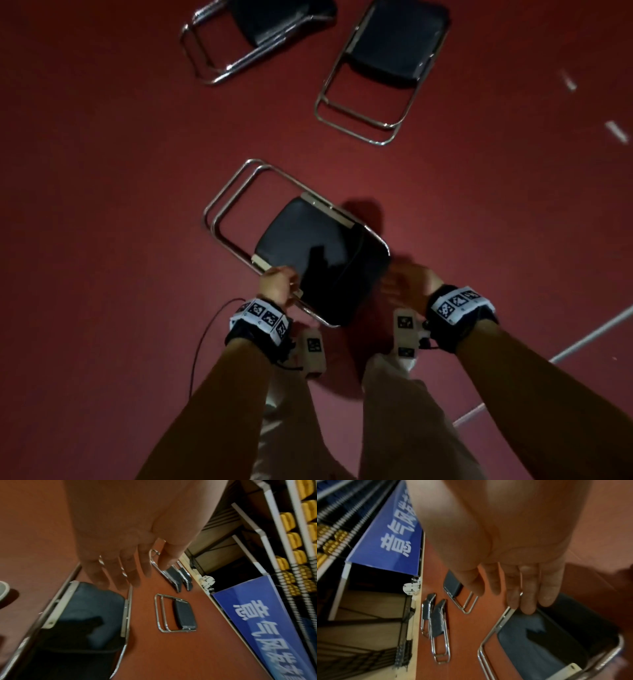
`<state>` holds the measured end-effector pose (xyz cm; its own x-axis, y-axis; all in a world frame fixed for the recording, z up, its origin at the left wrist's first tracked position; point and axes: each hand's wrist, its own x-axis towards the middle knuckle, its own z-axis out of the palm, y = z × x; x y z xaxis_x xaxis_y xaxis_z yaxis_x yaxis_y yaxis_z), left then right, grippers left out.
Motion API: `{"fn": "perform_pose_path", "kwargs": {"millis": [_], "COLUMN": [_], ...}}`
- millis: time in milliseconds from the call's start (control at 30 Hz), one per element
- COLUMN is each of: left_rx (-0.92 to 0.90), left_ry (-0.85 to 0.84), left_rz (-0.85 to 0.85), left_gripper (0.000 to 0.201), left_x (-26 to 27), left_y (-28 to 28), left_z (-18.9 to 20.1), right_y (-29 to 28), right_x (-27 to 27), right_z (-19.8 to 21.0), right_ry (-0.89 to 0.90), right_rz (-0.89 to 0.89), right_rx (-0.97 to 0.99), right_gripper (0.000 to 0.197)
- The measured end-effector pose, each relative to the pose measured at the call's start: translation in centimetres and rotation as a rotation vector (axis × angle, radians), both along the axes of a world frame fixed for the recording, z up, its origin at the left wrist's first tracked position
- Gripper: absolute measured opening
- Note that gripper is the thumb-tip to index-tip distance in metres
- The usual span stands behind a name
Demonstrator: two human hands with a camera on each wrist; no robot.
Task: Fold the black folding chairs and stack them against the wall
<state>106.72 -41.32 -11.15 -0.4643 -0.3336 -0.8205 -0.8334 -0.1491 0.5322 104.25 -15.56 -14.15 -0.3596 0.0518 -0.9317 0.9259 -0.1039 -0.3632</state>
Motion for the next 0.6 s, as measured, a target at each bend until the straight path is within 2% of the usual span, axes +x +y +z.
{"fn": "perform_pose_path", "kwargs": {"millis": [167, 267, 333, 433, 600], "left_rx": [0.017, 0.045, 0.068, 0.048, 0.031], "left_ry": [-0.09, -0.137, -0.186, -0.199, -0.2], "left_rz": [0.052, 0.103, 0.105, 0.073, -0.009], "left_gripper": [0.015, 0.016, 0.017, 0.016, 0.025], "left_x": [4.3, 6.1, 6.8, 7.6, 8.8], "left_y": [1.4, 1.2, 1.1, 0.7, 0.0], "left_z": [-6.4, -11.7, -15.3, -23.4, -37.5], "right_y": [0.3, -0.1, -0.7, -1.9, -4.5], "right_x": [1.3, 2.1, 2.7, 3.3, 4.3], "right_z": [-6.2, -10.2, -13.4, -20.8, -33.5], "right_ry": [-0.057, -0.079, -0.075, -0.087, -0.086], "right_rz": [0.041, 0.047, 0.048, 0.021, 0.036], "right_rx": [-0.042, -0.059, -0.07, -0.089, -0.089], "right_gripper": [0.011, 0.008, 0.013, 0.009, 0.006]}}
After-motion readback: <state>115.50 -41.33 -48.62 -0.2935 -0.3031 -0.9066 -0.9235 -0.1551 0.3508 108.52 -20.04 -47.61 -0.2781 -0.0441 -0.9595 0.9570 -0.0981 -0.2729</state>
